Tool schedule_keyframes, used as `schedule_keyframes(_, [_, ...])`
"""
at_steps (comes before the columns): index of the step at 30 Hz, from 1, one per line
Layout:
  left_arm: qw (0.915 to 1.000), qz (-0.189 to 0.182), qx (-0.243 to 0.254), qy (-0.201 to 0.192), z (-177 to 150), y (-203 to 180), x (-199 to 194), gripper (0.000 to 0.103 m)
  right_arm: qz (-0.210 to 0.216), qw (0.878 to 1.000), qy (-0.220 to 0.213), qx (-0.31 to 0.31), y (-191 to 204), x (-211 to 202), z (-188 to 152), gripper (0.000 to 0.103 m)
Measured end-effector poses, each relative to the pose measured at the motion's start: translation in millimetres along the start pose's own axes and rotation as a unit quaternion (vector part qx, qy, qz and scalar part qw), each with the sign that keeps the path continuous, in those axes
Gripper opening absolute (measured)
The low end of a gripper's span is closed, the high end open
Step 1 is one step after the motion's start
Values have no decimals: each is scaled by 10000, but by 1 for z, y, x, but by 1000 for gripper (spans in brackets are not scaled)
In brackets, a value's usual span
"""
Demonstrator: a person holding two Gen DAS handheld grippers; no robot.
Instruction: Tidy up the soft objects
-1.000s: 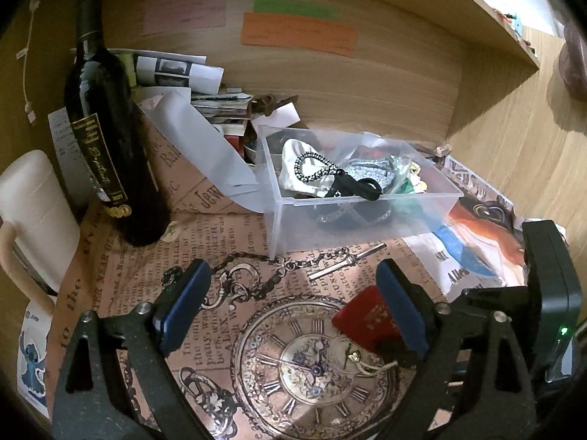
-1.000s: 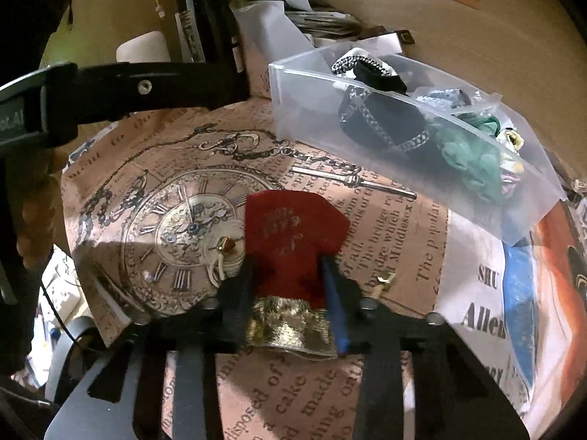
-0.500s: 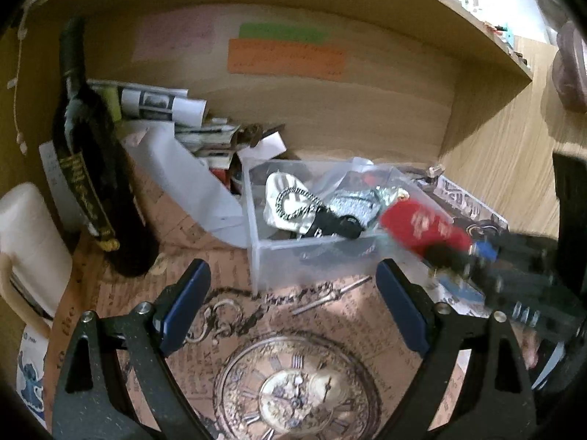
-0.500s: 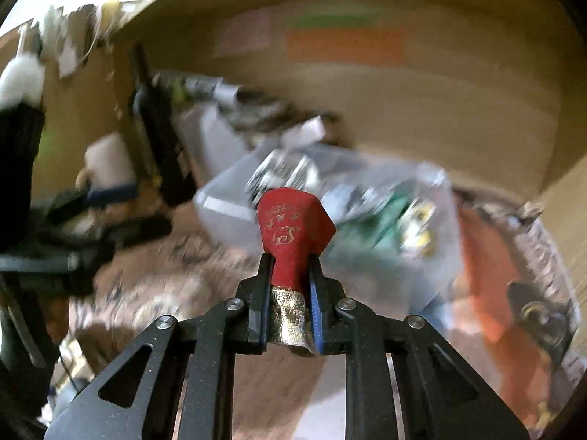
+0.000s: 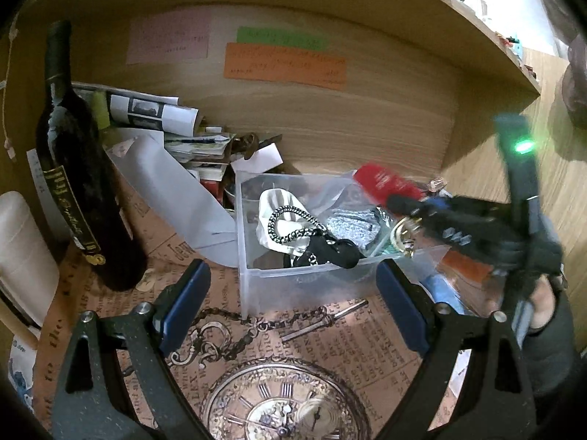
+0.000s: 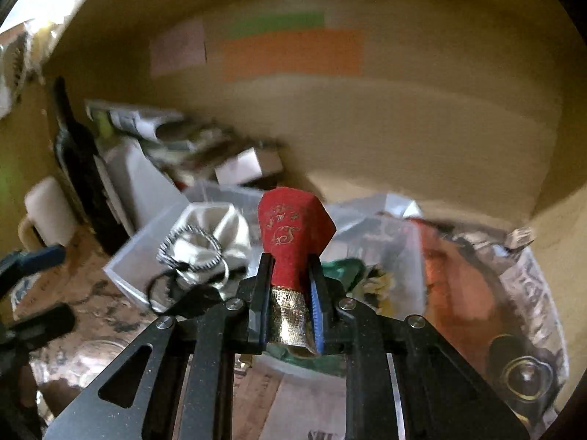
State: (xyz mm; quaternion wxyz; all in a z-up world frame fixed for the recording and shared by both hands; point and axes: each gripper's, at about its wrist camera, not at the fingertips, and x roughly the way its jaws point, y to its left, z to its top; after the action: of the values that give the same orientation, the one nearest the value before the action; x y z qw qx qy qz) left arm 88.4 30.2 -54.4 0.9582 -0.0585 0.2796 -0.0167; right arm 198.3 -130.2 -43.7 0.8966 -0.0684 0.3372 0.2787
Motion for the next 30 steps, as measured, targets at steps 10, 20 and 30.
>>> schedule_keyframes(10, [10000,-44,24,-27,4,0,2,92,-217,9992,345,-19,-7,6,-12,60])
schedule_keyframes(20, [9986,-112,113,-500,28,-15,-21,92,-223,9978,-625,-24,-7,-85,-2,70])
schedule_keyframes(30, [9930,-30,330,-1136,42,-41,-57,101,-94,9876,-1567,64,0,-154,2,86])
